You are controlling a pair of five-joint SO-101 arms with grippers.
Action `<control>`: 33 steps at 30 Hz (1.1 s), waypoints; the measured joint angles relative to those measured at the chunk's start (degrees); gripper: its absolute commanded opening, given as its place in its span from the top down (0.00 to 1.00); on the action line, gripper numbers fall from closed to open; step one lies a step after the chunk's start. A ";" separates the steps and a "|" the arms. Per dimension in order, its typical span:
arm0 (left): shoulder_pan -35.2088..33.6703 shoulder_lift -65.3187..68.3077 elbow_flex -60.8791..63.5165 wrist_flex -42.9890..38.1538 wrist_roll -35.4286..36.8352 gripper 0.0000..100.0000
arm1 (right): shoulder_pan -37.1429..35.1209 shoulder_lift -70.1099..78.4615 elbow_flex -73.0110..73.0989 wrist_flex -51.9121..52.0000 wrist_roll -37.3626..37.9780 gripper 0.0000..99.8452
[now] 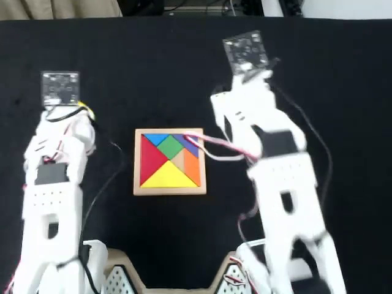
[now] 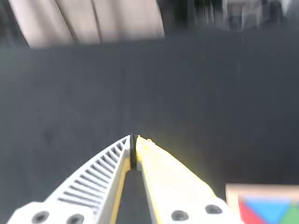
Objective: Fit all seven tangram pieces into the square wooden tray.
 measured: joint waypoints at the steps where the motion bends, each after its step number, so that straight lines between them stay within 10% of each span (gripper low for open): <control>1: -0.09 -3.60 -0.88 0.00 0.00 0.97 | 0.00 -2.81 0.00 0.62 0.35 0.99; 33: 1.23 -54.42 -44.13 50.20 0.26 0.97 | 4.75 -65.05 -27.34 32.62 2.55 0.99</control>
